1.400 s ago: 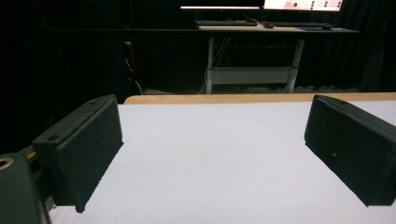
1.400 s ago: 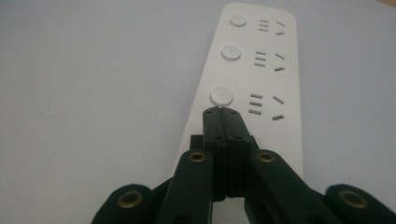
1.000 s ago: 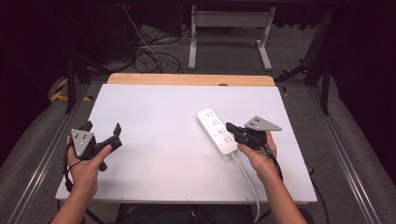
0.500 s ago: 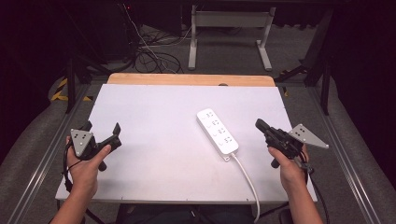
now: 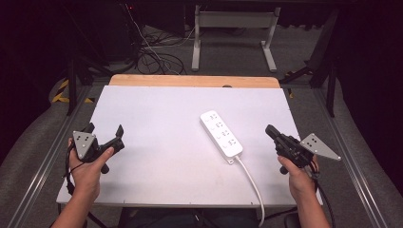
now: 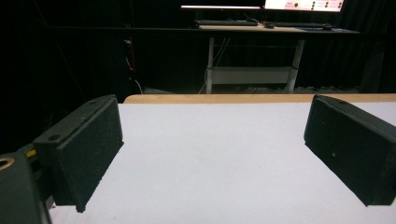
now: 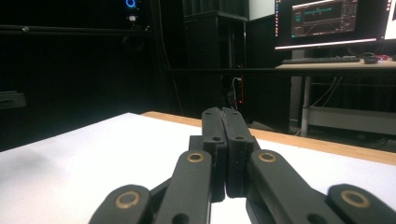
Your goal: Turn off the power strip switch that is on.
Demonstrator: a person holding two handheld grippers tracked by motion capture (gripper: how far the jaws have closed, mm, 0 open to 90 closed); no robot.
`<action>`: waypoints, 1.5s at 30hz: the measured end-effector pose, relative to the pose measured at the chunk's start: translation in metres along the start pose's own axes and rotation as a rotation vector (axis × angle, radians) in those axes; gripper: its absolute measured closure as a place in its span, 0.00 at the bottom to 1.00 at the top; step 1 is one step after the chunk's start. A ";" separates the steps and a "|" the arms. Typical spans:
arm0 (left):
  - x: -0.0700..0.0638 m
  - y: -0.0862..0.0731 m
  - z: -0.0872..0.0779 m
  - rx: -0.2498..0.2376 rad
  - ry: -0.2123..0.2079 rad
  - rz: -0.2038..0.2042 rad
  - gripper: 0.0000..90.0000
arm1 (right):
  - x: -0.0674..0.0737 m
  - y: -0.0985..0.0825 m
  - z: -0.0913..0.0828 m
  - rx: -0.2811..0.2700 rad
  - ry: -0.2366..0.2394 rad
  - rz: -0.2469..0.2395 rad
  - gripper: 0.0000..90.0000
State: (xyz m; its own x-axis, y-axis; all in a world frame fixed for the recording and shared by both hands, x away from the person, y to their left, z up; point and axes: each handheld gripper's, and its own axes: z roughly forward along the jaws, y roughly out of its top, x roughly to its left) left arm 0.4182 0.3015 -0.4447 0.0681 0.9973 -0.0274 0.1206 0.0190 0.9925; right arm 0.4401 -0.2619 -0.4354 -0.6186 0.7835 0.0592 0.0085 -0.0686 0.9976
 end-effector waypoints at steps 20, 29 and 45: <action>0.000 0.000 0.000 0.001 0.001 0.001 0.06 | 0.001 -0.001 0.008 0.046 -0.044 0.021 0.05; 0.000 0.000 0.000 0.001 0.001 0.002 0.06 | 0.000 -0.002 0.006 0.060 -0.042 -0.004 0.04; 0.000 0.000 0.001 0.007 -0.008 0.002 0.06 | -0.002 -0.004 0.004 0.065 -0.040 0.019 0.02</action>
State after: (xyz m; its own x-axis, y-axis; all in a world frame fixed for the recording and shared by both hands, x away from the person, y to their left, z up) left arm 0.4193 0.3011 -0.4450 0.0765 0.9967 -0.0265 0.1272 0.0167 0.9917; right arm 0.4441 -0.2611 -0.4393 -0.5859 0.8066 0.0781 0.0713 -0.0447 0.9965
